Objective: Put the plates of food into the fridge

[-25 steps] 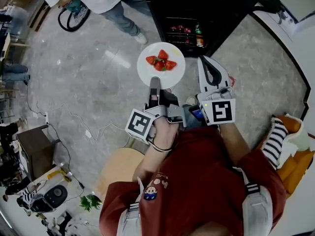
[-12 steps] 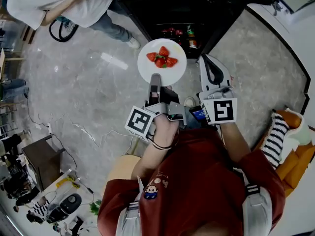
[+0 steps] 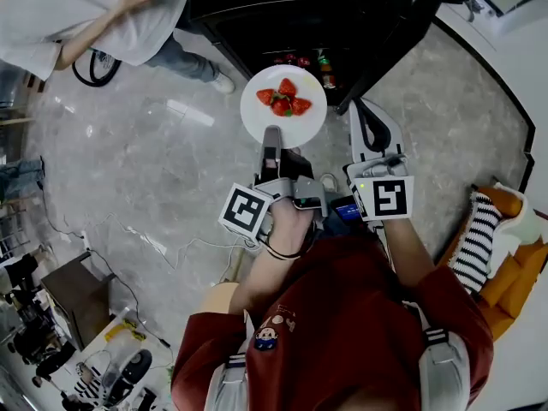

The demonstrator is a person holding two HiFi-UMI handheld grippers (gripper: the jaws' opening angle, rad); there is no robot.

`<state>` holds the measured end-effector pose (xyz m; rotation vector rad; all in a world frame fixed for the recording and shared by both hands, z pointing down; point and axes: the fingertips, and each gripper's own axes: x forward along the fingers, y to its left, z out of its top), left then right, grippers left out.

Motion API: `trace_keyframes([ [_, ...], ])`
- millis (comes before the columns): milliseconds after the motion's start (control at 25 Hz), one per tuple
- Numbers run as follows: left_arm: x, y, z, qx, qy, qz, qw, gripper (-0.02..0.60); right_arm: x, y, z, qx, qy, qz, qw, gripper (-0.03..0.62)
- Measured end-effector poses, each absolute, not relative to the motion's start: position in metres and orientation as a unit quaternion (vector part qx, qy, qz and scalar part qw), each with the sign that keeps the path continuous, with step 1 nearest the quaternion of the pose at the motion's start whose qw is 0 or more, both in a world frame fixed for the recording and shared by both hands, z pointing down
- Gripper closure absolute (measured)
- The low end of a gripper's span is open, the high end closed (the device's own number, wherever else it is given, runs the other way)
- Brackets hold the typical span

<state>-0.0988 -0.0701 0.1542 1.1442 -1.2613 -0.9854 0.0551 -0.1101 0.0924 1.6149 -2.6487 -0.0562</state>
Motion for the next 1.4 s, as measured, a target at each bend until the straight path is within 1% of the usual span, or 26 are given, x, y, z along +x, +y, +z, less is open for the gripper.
trace_keyframes([
  [120,-0.118,-0.095,0.163,0.494,-0.526,-0.403,0.563,0.558,0.036,-0.130,0.103,0.534,-0.844,-0.019,0.035,0.591],
  [320,-0.136,-0.125,0.170,0.508,-0.507,-0.387,0.579,0.558,0.017,-0.150,0.102,0.559,-0.828,-0.015,0.030,0.590],
  [560,-0.131,-0.129,0.163,0.525,-0.496,-0.375,0.581,0.558,0.026,-0.149,0.096,0.579,-0.815,-0.023,0.025,0.591],
  [1000,-0.130,-0.132,0.166,0.539,-0.480,-0.367,0.586,0.558,0.018,-0.150,0.098,0.586,-0.810,-0.026,0.017,0.590],
  [1400,-0.127,-0.125,0.196,0.526,-0.492,-0.380,0.580,0.558,0.020,-0.147,0.132,0.566,-0.823,-0.037,0.019,0.590],
])
